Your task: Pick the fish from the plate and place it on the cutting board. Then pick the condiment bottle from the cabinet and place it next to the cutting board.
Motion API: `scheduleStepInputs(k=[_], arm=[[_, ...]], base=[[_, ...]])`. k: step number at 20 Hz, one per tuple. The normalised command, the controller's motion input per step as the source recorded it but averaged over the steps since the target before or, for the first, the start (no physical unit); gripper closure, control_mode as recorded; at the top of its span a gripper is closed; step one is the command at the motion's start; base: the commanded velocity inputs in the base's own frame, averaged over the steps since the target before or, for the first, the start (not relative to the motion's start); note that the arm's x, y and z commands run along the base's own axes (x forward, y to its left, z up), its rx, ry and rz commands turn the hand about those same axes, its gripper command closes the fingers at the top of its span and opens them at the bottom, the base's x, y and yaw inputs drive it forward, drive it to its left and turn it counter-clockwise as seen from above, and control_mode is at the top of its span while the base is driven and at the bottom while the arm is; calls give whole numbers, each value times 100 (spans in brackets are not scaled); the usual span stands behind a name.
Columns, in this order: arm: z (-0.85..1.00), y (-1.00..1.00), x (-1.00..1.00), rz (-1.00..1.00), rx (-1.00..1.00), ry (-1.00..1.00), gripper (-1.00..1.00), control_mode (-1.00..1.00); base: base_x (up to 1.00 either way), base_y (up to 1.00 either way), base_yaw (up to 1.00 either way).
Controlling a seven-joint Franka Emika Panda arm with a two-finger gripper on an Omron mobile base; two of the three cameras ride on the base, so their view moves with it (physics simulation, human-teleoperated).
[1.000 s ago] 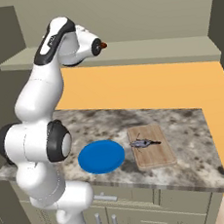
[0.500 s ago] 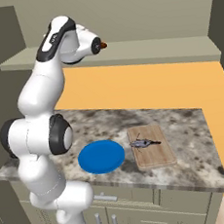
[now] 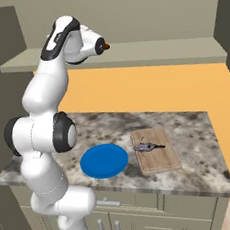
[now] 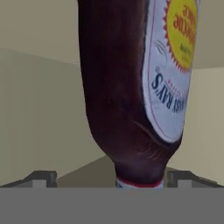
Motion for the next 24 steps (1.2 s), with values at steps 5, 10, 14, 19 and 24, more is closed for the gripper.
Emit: scheduleStepInputs(k=[5, 10, 14, 19, 24], arm=[[0, 9, 16, 0, 0, 0, -100, -100], [0, 4, 19, 0, 0, 1, -100, -100], [0, -1, 2, 0, 0, 0, -100, -100], [0, -2, -21, 0, 0, 0, -100, -100], [0, 0, -21, 0, 0, 0, 100, -100]], base=[[0, 0, 0], [0, 0, 0], [0, 0, 0], [0, 0, 0], [0, 0, 0]])
